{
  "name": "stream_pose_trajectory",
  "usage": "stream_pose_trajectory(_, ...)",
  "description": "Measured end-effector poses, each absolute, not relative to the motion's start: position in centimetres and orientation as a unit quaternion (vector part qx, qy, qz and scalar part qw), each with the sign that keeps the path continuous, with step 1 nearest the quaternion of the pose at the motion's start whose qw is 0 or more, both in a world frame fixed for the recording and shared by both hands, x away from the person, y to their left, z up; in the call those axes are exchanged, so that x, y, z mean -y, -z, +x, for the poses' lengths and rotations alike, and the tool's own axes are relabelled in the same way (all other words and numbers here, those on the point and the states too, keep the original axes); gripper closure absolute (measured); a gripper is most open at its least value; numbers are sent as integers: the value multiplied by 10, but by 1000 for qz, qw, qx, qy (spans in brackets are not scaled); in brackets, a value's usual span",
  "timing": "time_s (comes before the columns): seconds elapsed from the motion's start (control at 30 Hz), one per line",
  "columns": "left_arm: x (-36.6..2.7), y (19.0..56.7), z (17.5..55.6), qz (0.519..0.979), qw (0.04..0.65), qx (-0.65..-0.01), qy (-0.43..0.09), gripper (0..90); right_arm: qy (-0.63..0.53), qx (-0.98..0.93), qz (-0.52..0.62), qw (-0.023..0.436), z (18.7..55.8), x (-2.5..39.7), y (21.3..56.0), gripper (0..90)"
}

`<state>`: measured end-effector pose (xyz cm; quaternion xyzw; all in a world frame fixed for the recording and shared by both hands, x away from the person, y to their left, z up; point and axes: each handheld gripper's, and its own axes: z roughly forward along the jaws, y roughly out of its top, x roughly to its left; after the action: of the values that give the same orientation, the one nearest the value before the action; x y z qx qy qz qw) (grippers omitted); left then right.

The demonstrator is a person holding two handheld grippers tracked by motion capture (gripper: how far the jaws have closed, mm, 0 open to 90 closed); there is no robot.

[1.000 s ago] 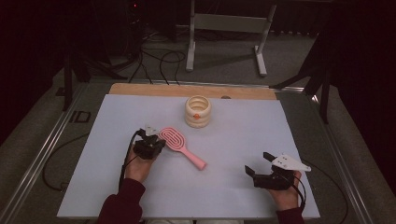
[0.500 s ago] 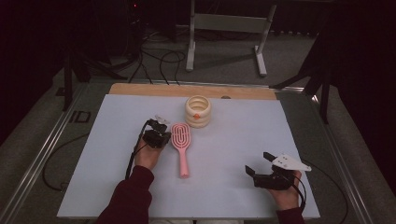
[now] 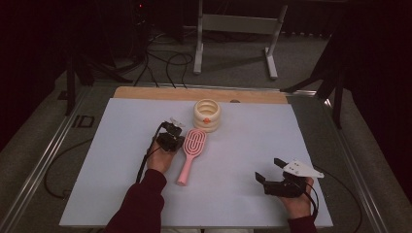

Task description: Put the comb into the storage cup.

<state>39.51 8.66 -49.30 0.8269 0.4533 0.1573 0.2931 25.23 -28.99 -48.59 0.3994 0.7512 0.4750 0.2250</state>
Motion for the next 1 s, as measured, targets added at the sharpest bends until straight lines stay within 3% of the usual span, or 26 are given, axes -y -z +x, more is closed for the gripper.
stream_pose_trajectory(0.53,-82,492,393,838,294,-433,-154,878,-475,-751,400,225,252,290,486,87)
stream_pose_trajectory(0.77,-91,484,388,830,317,-430,-163,772,-476,-750,401,224,252,290,486,87)
stream_pose_trajectory(1.0,-115,466,375,803,375,-433,-164,608,-477,-750,399,224,252,290,486,87)
